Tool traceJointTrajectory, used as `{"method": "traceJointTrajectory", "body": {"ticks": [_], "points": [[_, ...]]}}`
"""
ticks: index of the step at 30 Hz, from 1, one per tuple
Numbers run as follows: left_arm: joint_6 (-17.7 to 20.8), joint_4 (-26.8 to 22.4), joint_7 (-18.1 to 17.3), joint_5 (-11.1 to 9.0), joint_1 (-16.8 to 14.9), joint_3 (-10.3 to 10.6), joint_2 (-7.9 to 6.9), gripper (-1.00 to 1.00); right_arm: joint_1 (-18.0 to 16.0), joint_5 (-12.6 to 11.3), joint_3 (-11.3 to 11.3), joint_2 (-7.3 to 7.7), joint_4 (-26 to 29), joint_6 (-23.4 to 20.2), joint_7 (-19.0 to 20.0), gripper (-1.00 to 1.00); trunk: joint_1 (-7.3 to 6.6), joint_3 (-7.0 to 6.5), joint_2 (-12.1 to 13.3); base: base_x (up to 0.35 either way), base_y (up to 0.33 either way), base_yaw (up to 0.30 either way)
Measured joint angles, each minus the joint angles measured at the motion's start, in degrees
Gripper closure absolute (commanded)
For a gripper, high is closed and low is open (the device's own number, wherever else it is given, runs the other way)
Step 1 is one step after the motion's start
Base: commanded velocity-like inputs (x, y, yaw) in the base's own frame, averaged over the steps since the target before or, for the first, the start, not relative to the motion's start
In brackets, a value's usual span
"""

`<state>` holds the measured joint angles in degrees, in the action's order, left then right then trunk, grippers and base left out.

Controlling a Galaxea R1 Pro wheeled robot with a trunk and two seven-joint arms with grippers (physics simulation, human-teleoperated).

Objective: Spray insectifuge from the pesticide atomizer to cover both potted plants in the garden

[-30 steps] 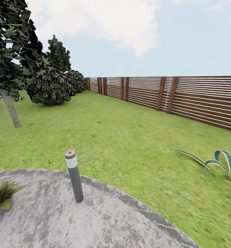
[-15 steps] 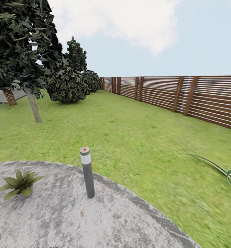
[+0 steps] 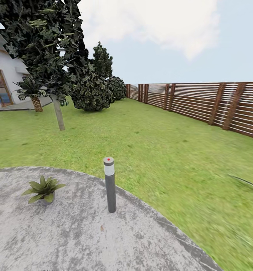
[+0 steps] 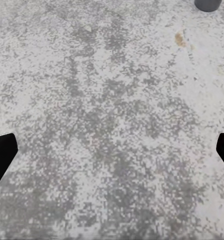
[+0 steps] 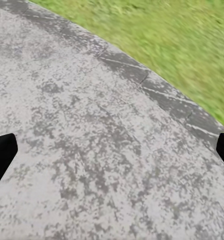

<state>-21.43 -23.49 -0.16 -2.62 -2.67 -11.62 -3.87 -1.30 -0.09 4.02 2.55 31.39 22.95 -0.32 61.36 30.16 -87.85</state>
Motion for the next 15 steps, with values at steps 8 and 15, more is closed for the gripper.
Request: {"method": "traceJointTrajectory", "body": {"ticks": [8,15], "points": [[0.0,0.04,0.0,-0.07,0.0,-0.27,0.0,-1.0,0.0,0.07,-0.02,-0.08,0.0,0.0,0.0,-1.0,1.76,1.44,-3.21,0.0,0.0,0.28],[0.0,0.05,0.0,-0.2,-0.01,-0.48,0.0,-1.0,0.0,0.08,-0.09,-0.1,-0.06,0.0,0.0,-1.0,3.3,2.69,-6.02,0.0,0.0,0.28]]}}
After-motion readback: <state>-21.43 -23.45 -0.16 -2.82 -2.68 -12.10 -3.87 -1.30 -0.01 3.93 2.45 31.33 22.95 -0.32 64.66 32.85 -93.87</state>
